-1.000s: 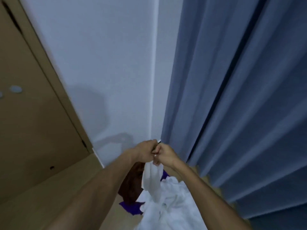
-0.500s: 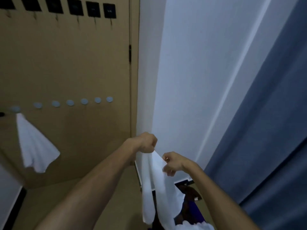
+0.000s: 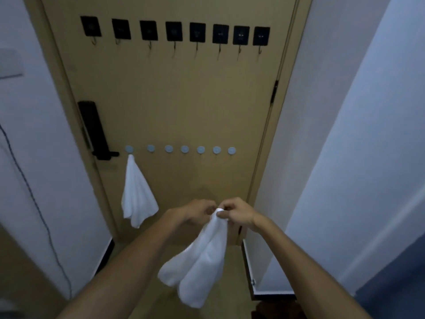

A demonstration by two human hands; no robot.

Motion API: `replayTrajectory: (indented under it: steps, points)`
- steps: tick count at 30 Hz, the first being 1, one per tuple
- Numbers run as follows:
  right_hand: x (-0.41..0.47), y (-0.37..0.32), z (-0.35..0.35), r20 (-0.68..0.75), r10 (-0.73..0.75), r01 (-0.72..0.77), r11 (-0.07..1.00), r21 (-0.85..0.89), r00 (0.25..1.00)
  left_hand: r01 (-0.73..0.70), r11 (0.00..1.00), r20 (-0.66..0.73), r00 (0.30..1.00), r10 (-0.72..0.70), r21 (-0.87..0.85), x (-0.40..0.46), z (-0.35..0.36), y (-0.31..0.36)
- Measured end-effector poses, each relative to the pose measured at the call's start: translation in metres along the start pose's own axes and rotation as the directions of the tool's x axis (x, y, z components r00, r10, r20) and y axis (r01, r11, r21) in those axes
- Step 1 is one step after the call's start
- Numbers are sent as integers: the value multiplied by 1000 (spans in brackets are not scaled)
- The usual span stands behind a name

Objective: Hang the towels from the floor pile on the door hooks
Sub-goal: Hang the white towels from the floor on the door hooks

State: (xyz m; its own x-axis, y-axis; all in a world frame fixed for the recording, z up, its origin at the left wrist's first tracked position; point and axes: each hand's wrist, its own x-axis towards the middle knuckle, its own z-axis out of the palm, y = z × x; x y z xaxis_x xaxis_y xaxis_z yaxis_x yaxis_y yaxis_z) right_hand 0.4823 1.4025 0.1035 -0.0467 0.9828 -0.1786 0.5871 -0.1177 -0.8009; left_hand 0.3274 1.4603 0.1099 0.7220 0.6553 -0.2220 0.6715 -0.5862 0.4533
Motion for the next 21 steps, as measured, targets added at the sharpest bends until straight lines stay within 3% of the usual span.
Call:
replayTrajectory:
  steps: [4, 11, 21]
  points:
    - [33, -21, 18, 33, -65, 66, 998, -20, 997, 33, 999, -62, 997, -33, -11, -5, -8, -40]
    - [102, -21, 35, 122, -111, 139, 958, -253, 986, 111, 989, -105, 987, -121, -99, 14, -24, -89]
    - [230, -35, 34, 150, -103, 106, 994, -14, 983, 189, 967, -9, 981, -193, -171, 76, -84, -184]
